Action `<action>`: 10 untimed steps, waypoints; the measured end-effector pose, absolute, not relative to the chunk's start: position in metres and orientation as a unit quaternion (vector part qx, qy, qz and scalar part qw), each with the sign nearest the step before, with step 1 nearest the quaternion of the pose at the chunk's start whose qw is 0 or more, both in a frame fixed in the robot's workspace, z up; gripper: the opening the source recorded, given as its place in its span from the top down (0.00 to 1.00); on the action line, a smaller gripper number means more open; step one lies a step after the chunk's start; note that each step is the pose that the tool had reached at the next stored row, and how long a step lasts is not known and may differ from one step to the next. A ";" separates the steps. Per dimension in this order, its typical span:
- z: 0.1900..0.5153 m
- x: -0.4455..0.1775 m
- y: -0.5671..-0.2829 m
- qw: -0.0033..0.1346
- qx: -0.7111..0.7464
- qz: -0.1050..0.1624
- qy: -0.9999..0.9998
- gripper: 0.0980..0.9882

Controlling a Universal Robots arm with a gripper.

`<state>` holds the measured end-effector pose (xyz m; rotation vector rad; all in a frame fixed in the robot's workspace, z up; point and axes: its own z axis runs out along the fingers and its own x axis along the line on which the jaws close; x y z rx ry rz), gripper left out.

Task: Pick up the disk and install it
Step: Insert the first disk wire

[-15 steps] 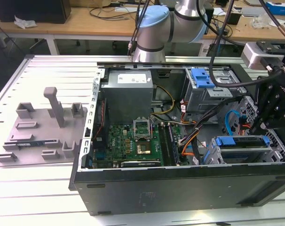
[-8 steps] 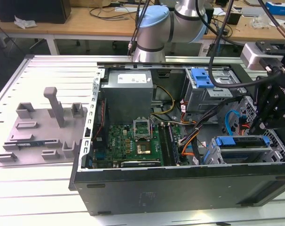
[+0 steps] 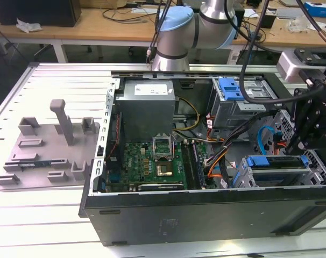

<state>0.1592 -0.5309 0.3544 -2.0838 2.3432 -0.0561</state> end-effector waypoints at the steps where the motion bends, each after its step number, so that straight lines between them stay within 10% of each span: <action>1: 0.354 0.159 -0.531 0.003 -0.665 -0.018 0.746 0.92; 10: 0.354 0.159 -0.530 0.003 -0.681 -0.018 0.732 0.92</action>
